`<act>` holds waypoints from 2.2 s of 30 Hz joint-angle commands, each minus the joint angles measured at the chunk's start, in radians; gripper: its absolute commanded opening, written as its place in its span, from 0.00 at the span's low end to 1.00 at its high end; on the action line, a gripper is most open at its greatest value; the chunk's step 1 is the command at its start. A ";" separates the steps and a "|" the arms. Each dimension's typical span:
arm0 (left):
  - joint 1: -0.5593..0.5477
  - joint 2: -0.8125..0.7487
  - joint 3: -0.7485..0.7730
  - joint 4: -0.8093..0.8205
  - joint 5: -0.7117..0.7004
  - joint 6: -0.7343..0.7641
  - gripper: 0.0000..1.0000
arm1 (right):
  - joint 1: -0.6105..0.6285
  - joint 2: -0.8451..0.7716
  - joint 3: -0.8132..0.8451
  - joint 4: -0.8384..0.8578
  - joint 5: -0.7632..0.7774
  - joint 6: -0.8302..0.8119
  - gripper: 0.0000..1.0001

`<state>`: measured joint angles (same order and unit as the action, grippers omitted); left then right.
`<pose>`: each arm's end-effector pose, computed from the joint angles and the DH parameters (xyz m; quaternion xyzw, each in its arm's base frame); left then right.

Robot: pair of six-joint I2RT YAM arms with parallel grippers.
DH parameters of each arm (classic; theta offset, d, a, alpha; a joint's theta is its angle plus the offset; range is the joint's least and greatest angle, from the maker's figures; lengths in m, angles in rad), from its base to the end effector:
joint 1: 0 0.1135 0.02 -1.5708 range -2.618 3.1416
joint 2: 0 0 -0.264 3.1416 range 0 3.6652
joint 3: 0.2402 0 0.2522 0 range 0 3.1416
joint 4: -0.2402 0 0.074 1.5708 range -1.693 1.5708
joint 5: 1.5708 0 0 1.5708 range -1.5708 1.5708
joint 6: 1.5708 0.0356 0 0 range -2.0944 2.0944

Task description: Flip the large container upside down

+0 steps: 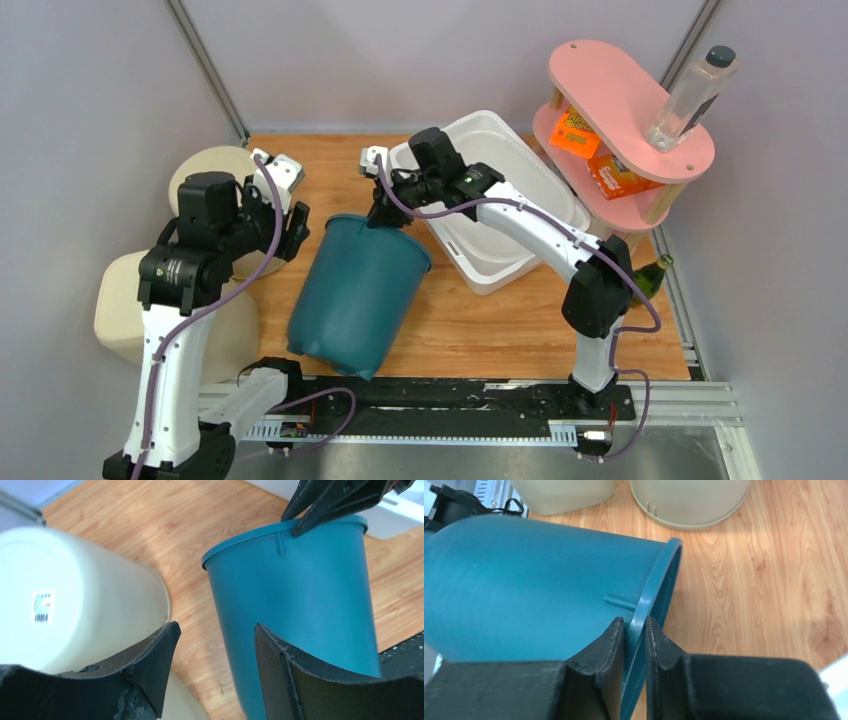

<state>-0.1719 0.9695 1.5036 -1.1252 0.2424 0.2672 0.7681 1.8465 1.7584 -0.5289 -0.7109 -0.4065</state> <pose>0.1376 -0.0326 0.4470 0.2463 0.8425 -0.0843 0.4716 0.2885 0.3110 0.3473 -0.5945 0.6048 0.3815 0.3677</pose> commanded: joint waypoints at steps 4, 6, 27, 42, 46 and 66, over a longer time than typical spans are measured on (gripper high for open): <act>0.078 -0.028 -0.087 -0.012 -0.083 -0.048 0.69 | -0.011 0.207 0.162 -0.010 -0.016 -0.022 0.16; 0.083 -0.032 -0.112 -0.018 -0.064 -0.053 0.70 | -0.033 0.273 0.223 -0.003 -0.021 0.010 0.16; 0.146 0.000 -0.138 -0.041 0.046 -0.093 0.70 | -0.064 0.565 0.378 0.102 0.214 0.153 0.43; 0.146 0.021 0.147 -0.105 0.332 0.026 0.70 | -0.066 0.665 0.430 0.122 0.364 0.162 0.72; 0.146 0.030 0.128 -0.171 0.401 0.076 0.72 | -0.063 0.703 0.459 0.120 0.393 0.152 0.73; 0.140 0.038 0.069 -0.199 0.394 0.183 0.84 | -0.148 0.461 0.531 0.153 0.376 0.293 0.99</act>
<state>-0.0265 1.0325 1.5192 -1.2297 0.5919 0.3271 0.6613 2.5000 2.2395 -0.4168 -0.3260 -0.1799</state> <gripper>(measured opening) 0.790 0.958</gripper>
